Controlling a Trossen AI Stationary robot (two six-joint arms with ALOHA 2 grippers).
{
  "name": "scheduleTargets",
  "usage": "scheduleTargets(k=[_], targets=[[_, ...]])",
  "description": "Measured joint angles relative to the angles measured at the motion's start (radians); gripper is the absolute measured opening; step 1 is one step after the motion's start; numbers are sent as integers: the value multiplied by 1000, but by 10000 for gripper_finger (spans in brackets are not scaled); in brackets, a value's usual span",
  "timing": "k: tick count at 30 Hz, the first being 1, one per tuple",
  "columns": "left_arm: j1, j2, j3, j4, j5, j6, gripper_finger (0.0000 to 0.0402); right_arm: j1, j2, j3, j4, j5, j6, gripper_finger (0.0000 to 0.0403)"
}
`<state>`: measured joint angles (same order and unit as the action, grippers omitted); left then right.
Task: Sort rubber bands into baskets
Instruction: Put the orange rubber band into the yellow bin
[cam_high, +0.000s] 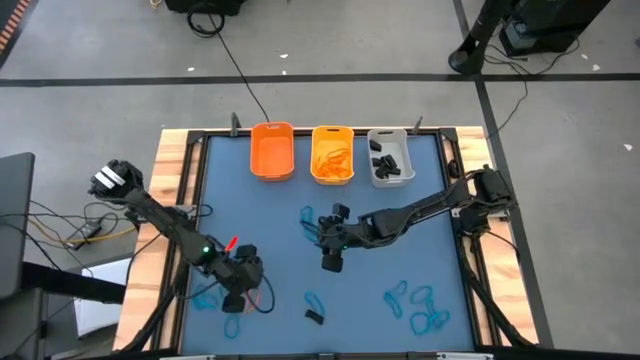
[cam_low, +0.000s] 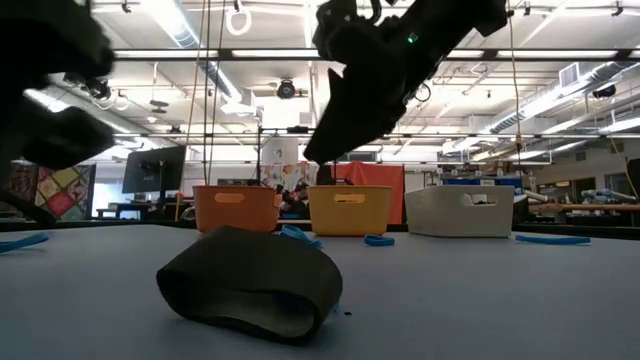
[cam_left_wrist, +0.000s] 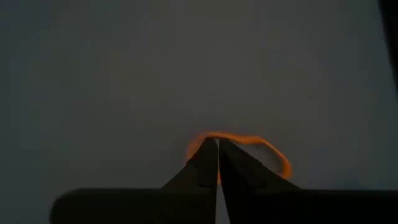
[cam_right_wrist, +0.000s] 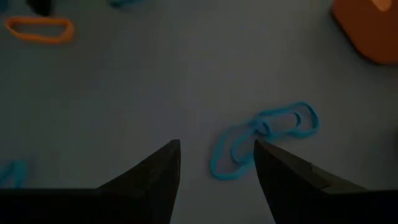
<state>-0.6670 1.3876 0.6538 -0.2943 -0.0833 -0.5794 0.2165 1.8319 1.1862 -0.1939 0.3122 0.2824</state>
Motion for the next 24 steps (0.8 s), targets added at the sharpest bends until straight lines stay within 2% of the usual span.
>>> scheduleTargets(k=[8,11,14,18,24], targets=[[-64,28,-47,15,-189,9,81,-4,0,0,-1,-15,2,215],[-66,34,-62,39,-189,11,109,-3,0,0,-3,-22,2,215],[-73,47,-83,99,-139,22,127,-3,0,0,-1,-22,2,215],[-77,76,-101,190,-110,25,131,-4,0,0,-1,-21,2,215],[-77,136,-99,198,-141,22,116,-4,0,0,-2,-21,-3,215]])
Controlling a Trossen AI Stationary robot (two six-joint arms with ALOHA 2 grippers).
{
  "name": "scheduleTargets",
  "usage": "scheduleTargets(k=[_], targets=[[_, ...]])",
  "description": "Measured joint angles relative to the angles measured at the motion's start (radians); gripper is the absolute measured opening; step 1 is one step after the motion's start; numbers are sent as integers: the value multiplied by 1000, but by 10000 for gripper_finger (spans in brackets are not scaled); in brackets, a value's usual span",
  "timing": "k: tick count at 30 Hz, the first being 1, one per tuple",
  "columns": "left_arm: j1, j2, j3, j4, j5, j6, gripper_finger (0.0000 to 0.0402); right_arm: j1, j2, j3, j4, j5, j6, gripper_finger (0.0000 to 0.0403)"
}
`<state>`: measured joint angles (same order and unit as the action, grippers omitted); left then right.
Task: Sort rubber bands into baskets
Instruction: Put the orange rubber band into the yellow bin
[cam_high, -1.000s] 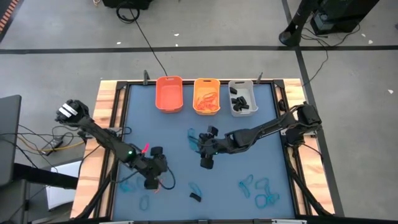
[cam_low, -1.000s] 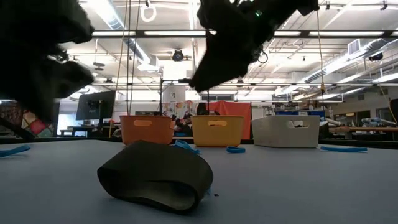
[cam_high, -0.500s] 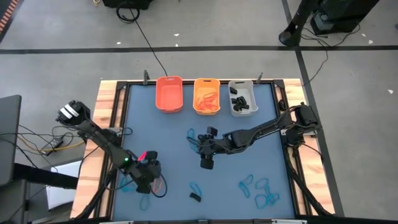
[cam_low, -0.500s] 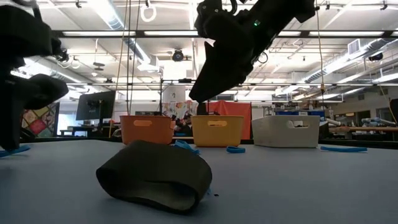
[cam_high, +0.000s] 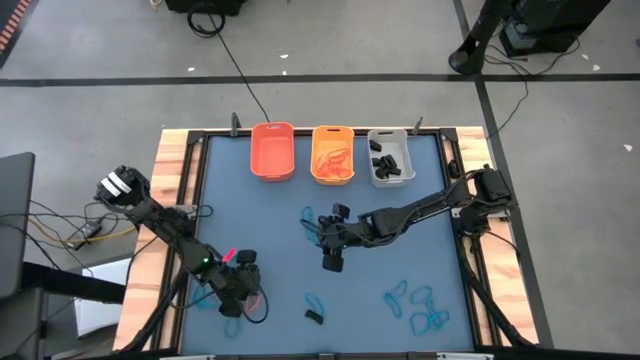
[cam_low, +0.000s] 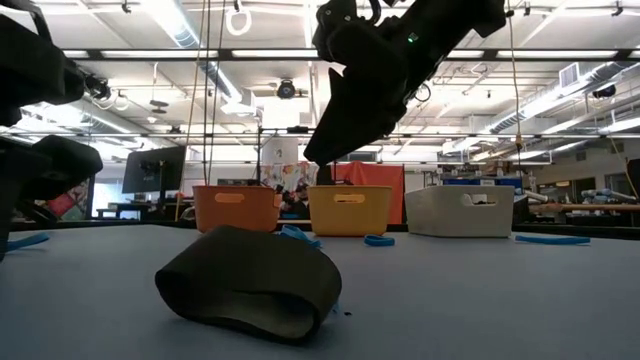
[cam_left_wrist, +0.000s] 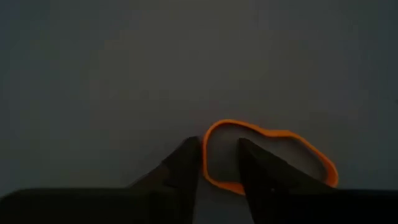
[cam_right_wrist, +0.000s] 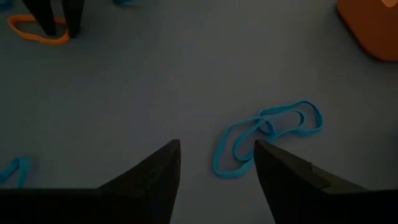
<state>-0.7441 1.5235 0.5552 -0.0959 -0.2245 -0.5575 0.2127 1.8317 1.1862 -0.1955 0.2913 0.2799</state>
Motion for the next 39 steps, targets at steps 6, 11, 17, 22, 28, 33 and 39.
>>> scheduleTargets(k=[6,11,17,22,28,33,39], targets=[[16,11,1,9,27,-28,26,0,0,0,-1,-1,-2,215],[46,12,24,0,-49,-30,11,0,0,0,2,4,-2,215],[115,17,56,47,-354,-22,3,-8,-1,1,40,2,7,215],[193,16,55,79,-348,-22,3,-8,-1,1,35,-3,-10,215],[269,15,57,191,-348,23,3,-14,-1,1,49,17,-105,215],[332,12,58,236,-305,134,3,-33,-1,1,38,38,-28,215],[411,-16,54,237,-266,204,3,-53,-1,1,-12,32,62,215]])
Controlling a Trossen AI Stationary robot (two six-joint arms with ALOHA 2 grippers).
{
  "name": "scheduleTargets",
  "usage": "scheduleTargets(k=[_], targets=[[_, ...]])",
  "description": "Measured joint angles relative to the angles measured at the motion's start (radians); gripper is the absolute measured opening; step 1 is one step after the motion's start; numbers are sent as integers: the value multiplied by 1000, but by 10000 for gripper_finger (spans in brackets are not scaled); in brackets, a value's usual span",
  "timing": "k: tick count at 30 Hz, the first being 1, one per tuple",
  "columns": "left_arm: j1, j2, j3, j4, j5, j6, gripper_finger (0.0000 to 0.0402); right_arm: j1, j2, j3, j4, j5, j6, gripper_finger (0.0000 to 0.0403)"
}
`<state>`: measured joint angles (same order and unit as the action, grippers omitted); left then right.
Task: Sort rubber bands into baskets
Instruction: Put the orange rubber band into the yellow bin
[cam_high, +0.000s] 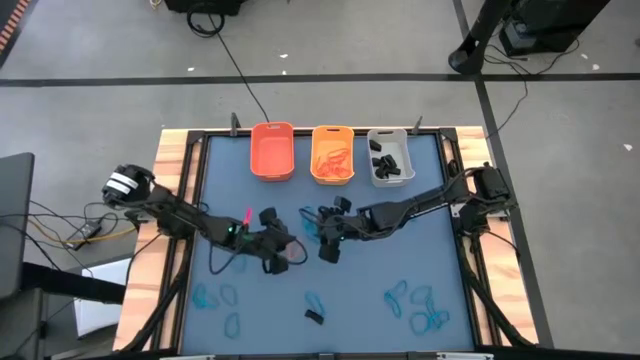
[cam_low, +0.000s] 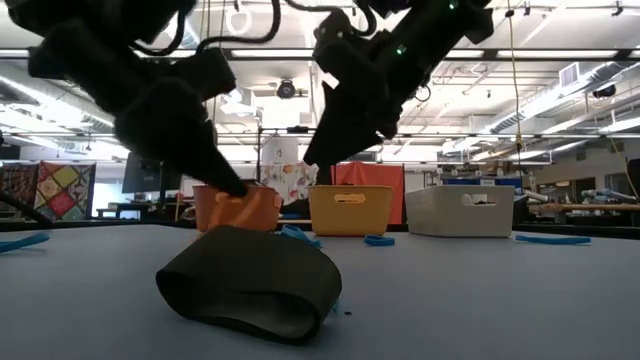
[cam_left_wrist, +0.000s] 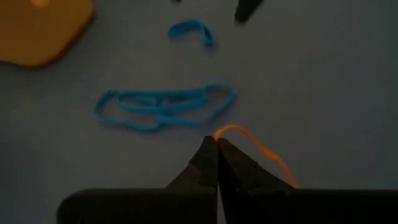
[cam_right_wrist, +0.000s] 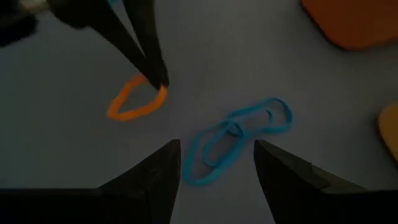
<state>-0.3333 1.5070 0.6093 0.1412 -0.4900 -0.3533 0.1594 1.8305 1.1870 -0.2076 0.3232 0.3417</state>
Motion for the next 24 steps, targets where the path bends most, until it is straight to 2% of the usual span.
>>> scheduleTargets(k=[4,7,9,13,17,21,24], targets=[[28,-63,-28,2,8,34,3,-18,0,0,-34,5,109,215],[30,-130,-73,44,4,57,3,-29,0,0,39,-103,151,215],[29,-162,-122,153,4,86,3,-26,12,0,133,-178,154,215],[29,-173,-212,388,15,143,3,2,52,1,270,-242,127,215],[29,-173,-275,525,40,146,3,18,105,-1,377,-251,119,215],[26,-172,-299,579,42,163,3,14,145,0,479,-256,118,215],[26,-173,-300,586,45,167,3,4,165,0,517,-222,139,215]])
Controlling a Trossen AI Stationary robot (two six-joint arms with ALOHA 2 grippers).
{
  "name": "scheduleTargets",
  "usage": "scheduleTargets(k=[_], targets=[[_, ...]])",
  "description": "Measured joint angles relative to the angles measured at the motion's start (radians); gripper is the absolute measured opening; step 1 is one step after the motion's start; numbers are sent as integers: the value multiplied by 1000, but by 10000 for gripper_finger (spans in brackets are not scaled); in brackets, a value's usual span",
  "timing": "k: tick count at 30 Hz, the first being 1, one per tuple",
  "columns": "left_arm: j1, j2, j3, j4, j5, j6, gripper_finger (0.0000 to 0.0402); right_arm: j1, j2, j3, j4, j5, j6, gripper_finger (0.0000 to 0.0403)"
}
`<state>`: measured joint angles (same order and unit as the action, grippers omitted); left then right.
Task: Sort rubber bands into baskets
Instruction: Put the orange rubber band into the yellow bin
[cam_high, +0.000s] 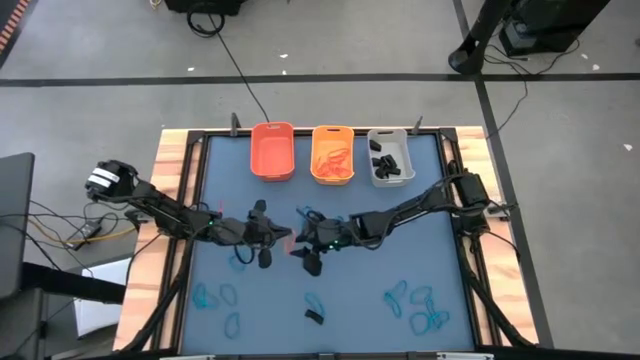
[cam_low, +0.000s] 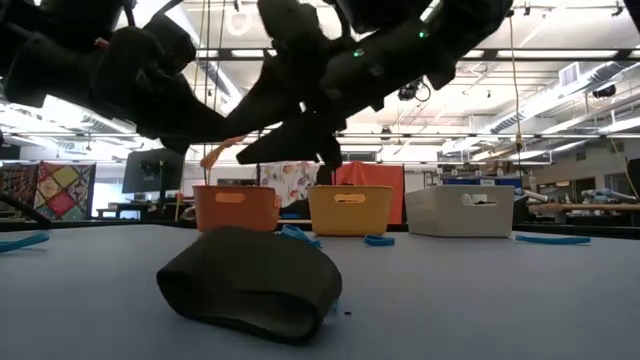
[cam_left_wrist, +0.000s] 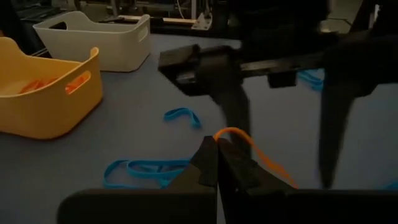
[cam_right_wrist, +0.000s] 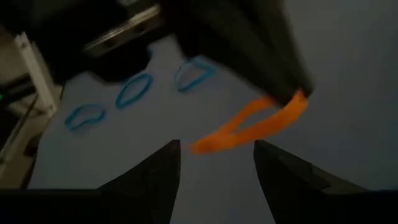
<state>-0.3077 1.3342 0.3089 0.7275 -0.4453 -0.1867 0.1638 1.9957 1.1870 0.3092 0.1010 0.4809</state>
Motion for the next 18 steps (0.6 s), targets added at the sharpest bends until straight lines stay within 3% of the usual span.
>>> scheduleTargets(k=[4,11,14,18], targets=[[-1,1,0,1,5,1,3,-14,0,0,-20,58,17,215],[-2,1,0,-1,5,1,4,-21,-2,0,1,54,20,193],[-2,1,0,-4,5,0,4,-25,-2,0,-9,42,16,139],[-2,1,0,-4,6,0,4,-24,-2,0,-18,33,-9,28]])
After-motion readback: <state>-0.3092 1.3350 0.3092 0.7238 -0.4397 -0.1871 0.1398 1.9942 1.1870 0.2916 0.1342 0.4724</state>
